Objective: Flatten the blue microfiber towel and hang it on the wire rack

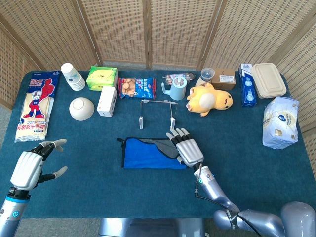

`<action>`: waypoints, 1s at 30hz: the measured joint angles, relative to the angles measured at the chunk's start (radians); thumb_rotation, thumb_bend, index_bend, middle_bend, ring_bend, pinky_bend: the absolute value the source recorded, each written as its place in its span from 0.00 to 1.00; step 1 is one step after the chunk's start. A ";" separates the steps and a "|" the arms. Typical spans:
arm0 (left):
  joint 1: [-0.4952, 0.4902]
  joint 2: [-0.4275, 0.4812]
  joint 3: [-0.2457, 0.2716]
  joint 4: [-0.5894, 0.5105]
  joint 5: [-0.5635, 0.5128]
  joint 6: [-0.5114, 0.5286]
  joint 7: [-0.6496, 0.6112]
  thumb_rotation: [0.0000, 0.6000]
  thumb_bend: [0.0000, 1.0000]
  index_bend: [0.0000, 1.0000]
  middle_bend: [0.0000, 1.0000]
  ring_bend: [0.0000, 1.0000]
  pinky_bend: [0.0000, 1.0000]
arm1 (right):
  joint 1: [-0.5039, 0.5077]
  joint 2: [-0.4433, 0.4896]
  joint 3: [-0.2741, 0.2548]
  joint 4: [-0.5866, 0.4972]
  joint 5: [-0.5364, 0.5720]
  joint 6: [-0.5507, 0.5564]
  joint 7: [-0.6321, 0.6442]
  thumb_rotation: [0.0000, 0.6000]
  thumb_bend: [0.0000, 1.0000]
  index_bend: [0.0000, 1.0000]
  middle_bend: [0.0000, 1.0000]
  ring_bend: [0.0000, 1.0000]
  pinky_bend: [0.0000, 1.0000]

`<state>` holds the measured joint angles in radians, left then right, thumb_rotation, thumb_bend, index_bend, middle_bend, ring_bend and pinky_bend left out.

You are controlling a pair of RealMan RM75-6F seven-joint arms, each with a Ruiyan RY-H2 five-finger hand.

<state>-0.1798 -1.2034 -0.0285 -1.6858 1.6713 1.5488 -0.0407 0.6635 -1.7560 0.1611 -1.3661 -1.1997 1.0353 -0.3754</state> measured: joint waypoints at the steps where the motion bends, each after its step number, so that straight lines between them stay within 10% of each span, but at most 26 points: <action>1: 0.000 0.000 0.000 0.000 0.000 0.000 -0.001 1.00 0.24 0.25 0.46 0.35 0.60 | 0.003 -0.005 0.006 0.008 0.002 -0.002 0.006 1.00 0.34 0.00 0.00 0.00 0.00; 30: 0.005 0.005 -0.001 -0.006 0.007 0.010 -0.004 1.00 0.24 0.25 0.45 0.34 0.59 | 0.021 -0.053 0.150 0.064 0.193 0.030 -0.002 1.00 0.35 0.00 0.00 0.00 0.00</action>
<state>-0.1751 -1.1981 -0.0294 -1.6918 1.6787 1.5585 -0.0442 0.6846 -1.8088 0.3113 -1.3021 -1.0063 1.0655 -0.3777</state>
